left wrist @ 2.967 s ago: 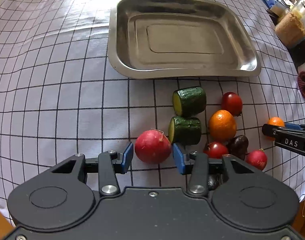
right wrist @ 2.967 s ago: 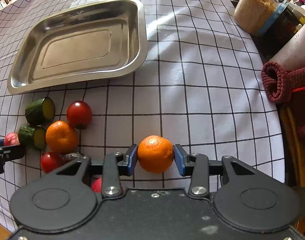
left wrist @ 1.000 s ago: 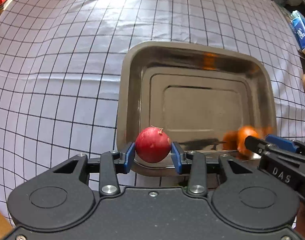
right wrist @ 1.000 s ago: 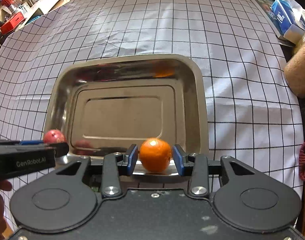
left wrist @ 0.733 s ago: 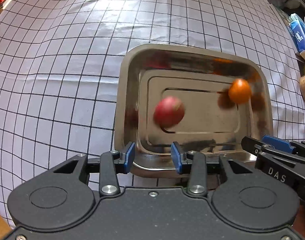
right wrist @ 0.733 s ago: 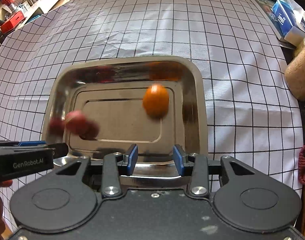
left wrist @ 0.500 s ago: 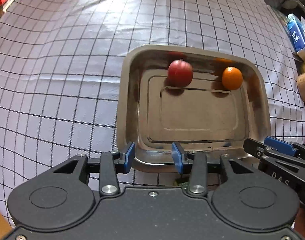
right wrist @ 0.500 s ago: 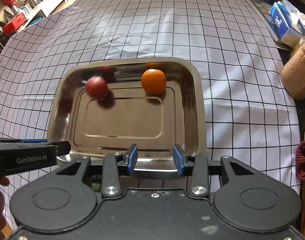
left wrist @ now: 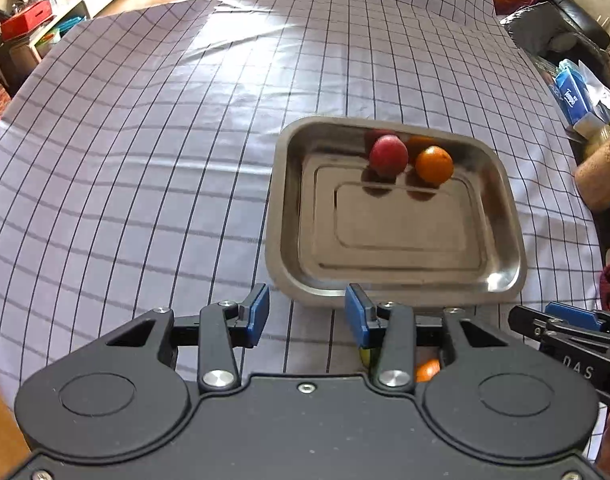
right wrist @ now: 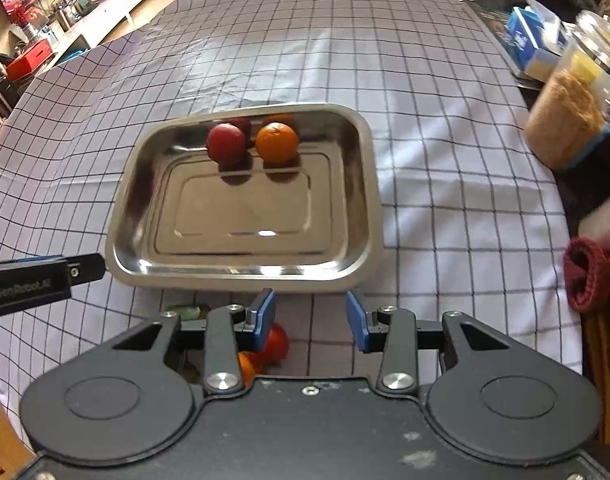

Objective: Organize fruits
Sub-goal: 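Carry both held fruits over the steel tray and open both grippers, then move the left gripper to the dark avocado while the right approaches the red fruit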

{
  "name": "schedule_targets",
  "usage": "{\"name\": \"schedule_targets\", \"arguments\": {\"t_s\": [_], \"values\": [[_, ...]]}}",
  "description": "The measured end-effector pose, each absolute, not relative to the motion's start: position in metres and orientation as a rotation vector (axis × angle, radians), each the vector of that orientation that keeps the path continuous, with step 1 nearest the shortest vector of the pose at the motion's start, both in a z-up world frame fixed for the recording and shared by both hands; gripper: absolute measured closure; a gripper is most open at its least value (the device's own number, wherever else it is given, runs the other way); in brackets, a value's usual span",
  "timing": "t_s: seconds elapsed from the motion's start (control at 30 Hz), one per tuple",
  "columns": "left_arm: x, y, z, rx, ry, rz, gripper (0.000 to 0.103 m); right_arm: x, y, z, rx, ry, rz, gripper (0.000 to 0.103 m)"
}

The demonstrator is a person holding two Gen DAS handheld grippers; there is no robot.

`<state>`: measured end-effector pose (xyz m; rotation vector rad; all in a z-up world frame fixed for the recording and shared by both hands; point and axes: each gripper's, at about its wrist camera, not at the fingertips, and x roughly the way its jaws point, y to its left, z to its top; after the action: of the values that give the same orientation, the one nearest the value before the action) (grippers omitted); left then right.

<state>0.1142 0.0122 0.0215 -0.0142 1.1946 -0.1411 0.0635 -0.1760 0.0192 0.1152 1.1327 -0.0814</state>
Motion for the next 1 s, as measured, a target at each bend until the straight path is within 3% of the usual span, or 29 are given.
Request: {"name": "schedule_targets", "arguments": {"t_s": [0.33, 1.0], "values": [[0.071, 0.013, 0.013, 0.012, 1.23, -0.152, 0.053, 0.014, -0.188, 0.015, 0.114, 1.109, -0.119, 0.055], [-0.003, -0.014, -0.008, 0.049, 1.322, -0.276, 0.054, -0.053, -0.203, -0.018, 0.115, 1.229, -0.089, 0.057]]}}
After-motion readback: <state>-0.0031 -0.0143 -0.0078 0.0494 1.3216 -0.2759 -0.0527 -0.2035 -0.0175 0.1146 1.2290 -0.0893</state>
